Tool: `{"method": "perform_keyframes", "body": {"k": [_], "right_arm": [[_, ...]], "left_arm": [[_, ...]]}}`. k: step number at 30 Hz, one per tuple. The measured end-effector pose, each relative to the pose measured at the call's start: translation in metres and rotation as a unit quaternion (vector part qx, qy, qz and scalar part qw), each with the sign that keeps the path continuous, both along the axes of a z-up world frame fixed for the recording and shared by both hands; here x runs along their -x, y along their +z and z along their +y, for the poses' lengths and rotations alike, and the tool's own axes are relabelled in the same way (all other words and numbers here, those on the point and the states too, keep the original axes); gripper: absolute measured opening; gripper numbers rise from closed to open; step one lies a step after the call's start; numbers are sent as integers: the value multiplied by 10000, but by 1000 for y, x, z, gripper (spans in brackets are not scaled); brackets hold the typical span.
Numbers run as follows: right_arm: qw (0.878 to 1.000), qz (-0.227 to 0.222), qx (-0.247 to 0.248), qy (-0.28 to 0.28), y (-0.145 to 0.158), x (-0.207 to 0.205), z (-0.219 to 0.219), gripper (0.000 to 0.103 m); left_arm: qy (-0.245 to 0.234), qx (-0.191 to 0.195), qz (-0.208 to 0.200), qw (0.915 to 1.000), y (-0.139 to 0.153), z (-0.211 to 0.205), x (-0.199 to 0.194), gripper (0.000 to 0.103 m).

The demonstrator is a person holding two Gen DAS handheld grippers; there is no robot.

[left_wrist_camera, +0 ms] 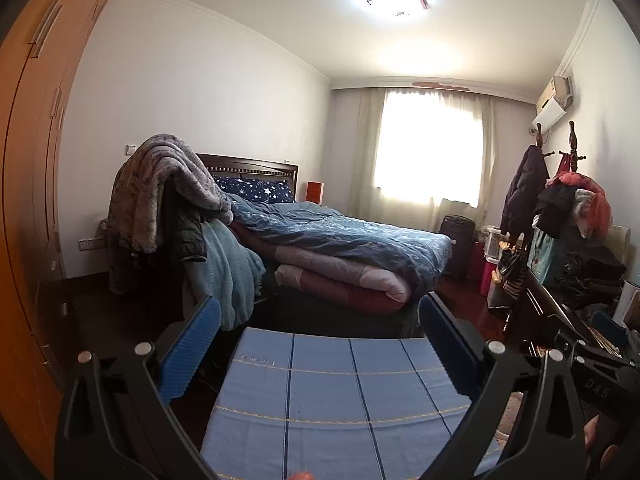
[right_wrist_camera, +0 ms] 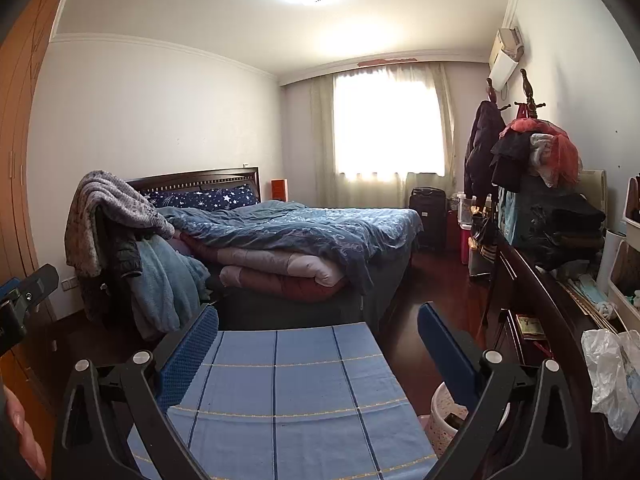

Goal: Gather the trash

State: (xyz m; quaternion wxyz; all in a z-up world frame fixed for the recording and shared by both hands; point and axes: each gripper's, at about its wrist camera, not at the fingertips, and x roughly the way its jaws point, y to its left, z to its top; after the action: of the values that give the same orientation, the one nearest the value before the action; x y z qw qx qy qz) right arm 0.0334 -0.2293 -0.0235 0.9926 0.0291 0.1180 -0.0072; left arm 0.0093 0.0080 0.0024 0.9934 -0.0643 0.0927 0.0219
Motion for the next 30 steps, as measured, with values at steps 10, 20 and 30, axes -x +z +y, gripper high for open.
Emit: {"method": "perform_keyframes", "body": {"k": [10,20,30], "right_arm": [[10000,3,-2,1,0,1,-1,99],[10000,23,-2,10,-2,1,-2,99],[10000,67,14,48,-9,1,-6,99]], "left_arm": [[-121,-103,-51,9999,2,-8,-1,100],[-138,-95,-35,9999,1,-8,-1,100],[-207,-54,37,9998,-1,-6,-7,100]]}}
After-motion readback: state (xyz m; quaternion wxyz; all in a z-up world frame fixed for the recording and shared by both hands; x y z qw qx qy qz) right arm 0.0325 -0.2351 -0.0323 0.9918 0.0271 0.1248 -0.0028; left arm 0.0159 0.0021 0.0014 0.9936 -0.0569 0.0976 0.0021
